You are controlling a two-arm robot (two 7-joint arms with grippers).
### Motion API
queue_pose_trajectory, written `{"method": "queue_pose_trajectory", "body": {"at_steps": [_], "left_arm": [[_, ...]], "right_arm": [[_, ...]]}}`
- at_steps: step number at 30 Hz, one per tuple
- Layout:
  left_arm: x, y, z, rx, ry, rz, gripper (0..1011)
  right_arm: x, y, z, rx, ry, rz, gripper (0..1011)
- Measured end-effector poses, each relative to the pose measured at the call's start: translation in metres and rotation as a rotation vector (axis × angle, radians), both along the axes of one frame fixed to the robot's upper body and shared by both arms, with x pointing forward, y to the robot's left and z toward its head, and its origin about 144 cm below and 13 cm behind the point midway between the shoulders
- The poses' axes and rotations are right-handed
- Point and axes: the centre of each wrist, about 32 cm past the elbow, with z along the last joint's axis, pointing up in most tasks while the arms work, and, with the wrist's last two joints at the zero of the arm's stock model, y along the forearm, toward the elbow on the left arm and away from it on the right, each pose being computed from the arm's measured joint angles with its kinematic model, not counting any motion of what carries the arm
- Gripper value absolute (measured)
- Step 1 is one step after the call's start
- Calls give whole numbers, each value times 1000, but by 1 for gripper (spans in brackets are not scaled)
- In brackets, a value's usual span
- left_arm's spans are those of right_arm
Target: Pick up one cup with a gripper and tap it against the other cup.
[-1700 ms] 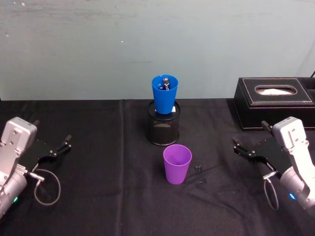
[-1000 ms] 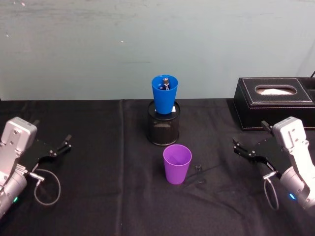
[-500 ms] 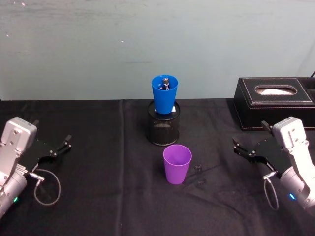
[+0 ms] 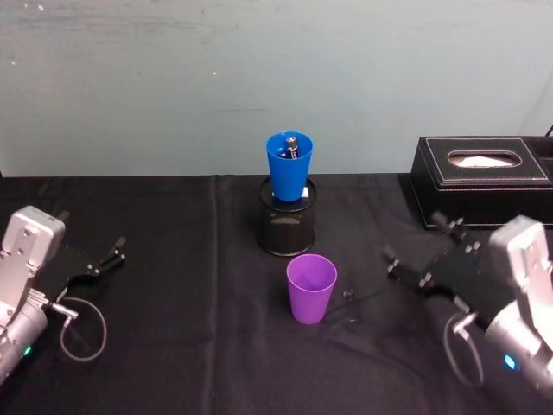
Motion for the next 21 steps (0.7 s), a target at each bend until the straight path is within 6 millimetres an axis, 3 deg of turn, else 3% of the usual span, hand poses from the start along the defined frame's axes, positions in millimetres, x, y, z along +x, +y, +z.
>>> {"method": "queue_pose_trajectory", "body": {"at_steps": [10,21], "left_arm": [[0,0,0,0,0,0,1000],[0,0,0,0,0,0,1000]], "right_arm": [[-33,14,-33,95,104,193,1003],[-19,35,-47,124,153,272,1003]]}}
